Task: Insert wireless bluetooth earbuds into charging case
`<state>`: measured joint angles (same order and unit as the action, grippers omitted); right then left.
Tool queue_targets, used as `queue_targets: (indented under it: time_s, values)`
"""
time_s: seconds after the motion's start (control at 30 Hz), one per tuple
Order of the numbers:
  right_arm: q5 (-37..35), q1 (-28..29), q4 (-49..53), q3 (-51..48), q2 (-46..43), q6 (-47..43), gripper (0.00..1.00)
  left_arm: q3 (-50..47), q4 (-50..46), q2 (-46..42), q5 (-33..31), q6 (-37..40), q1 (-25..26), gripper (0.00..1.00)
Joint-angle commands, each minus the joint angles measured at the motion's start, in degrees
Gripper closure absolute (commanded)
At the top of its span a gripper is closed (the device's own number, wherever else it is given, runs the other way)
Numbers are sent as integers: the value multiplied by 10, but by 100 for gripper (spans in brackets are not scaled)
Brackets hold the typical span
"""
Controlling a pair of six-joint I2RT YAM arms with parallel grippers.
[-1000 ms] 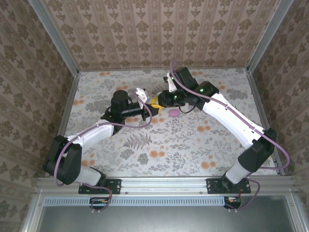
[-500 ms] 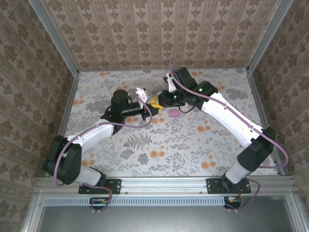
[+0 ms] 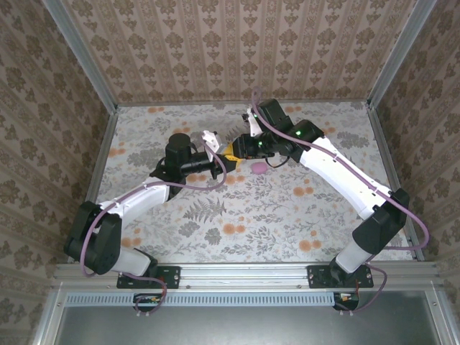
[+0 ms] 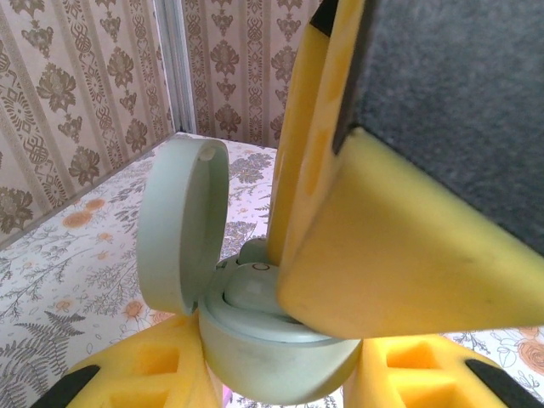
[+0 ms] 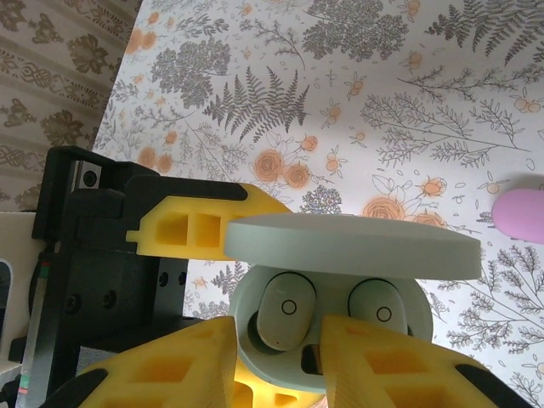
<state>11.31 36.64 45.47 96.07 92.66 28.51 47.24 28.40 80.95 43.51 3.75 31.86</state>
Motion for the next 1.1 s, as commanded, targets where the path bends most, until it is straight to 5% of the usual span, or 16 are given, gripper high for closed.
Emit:
queue_targets:
  time_s: [0.0, 0.4, 0.67, 1.07]
  values:
    - [18, 1, 8, 3, -8, 4, 62, 20, 23, -6, 13, 15, 5, 71]
    - [33, -24, -86, -79, -112, 50, 57, 20, 31, -8, 5, 11, 6, 71]
    - [-58, -71, -160, -173, -201, 109, 55, 25, 37, -12, 8, 9, 9, 71]
    - [100, -191, -224, -198, -168, 200, 50, 52, 24, -2, 22, 8, 37, 70]
